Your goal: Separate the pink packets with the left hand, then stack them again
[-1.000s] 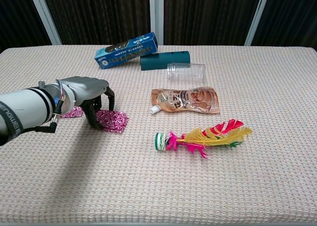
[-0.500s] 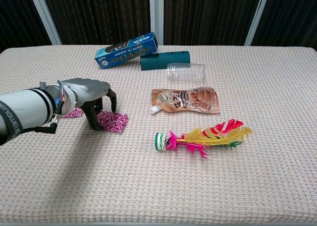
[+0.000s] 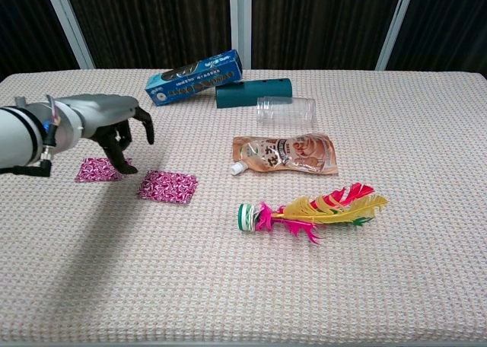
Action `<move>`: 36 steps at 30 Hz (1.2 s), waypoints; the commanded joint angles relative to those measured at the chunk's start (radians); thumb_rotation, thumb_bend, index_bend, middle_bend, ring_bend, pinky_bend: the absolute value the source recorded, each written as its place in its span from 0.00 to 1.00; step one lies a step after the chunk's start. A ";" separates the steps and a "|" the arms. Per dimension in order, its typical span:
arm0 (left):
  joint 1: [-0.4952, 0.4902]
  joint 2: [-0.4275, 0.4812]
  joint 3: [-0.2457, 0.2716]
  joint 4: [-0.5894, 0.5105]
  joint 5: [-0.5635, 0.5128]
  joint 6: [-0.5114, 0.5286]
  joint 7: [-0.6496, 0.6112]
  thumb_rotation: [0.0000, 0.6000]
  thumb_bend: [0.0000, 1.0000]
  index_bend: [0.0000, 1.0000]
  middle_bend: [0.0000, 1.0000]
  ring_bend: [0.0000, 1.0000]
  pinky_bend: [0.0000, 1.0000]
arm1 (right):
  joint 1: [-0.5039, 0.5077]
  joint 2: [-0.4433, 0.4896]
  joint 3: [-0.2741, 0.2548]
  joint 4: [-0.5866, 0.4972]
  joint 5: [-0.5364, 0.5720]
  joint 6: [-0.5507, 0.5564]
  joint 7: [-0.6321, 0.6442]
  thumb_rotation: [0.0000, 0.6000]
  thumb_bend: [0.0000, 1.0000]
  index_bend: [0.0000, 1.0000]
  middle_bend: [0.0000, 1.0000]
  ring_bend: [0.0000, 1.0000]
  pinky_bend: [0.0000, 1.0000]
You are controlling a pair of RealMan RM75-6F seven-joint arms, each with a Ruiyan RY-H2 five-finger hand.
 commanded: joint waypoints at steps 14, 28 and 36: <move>0.064 -0.030 0.040 0.192 -0.063 -0.096 -0.048 1.00 0.27 0.36 0.93 0.94 0.98 | 0.017 0.003 0.003 -0.029 -0.006 -0.011 -0.031 0.70 0.14 0.01 0.00 0.00 0.00; 0.060 -0.069 0.016 0.228 -0.063 -0.093 -0.044 1.00 0.27 0.38 0.93 0.94 0.98 | 0.009 0.010 -0.001 -0.035 0.003 -0.008 -0.036 0.70 0.14 0.01 0.00 0.00 0.00; 0.068 -0.080 0.011 0.248 -0.043 -0.092 -0.046 1.00 0.27 0.45 0.93 0.94 0.98 | 0.010 0.011 -0.001 -0.038 0.004 -0.009 -0.040 0.70 0.14 0.01 0.00 0.00 0.00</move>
